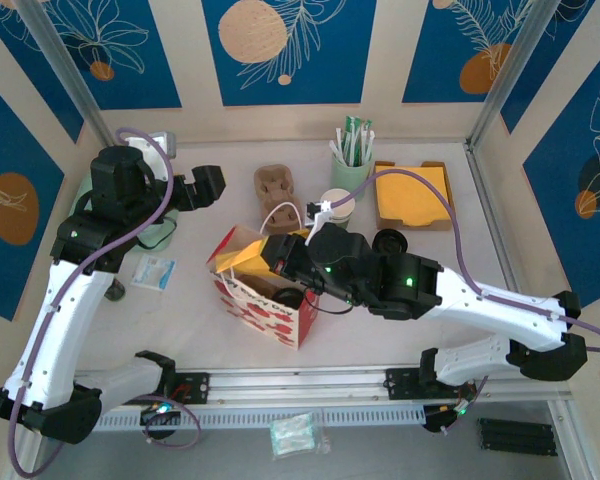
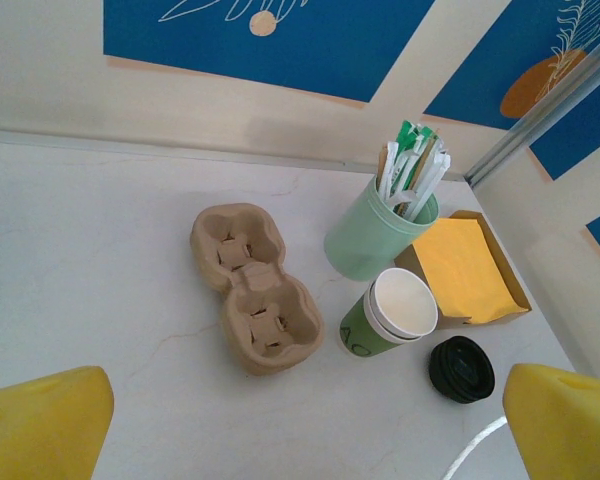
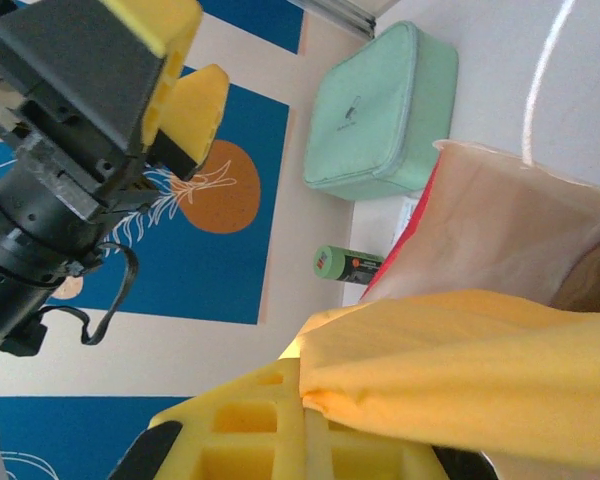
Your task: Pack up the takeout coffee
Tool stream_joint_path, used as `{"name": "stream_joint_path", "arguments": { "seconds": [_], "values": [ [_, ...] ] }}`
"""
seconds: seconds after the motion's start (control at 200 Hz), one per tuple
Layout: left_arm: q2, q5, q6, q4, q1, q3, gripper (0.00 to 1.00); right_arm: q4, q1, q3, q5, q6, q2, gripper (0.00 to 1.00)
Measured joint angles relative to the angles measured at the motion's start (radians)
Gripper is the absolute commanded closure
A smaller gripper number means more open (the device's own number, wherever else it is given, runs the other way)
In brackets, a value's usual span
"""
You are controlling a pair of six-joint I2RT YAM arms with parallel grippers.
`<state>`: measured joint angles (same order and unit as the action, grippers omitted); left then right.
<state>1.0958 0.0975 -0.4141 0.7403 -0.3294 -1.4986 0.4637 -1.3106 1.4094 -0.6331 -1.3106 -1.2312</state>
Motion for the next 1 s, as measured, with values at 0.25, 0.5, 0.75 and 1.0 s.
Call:
{"name": "stream_joint_path", "arguments": {
  "seconds": [0.25, 0.5, 0.75, 1.0],
  "values": [
    [0.006, 0.004, -0.005, 0.0, 0.0, 0.0, 0.01, 0.002, 0.043, -0.045, 0.042, -0.034, -0.001, 0.94],
    [0.007, 0.007, -0.007, -0.001, 0.0, 0.004, 0.01, -0.006, 0.08, -0.083, 0.1, -0.069, -0.01, 0.76],
    [0.007, 0.007, -0.007, -0.001, 0.0, 0.006, 0.01, -0.023, 0.106, -0.092, 0.162, -0.072, -0.04, 0.61],
    [0.007, 0.007, -0.007, -0.001, 0.0, 0.007, 0.0, -0.045, 0.114, -0.092, 0.201, -0.064, -0.048, 0.55]
  ]
}}
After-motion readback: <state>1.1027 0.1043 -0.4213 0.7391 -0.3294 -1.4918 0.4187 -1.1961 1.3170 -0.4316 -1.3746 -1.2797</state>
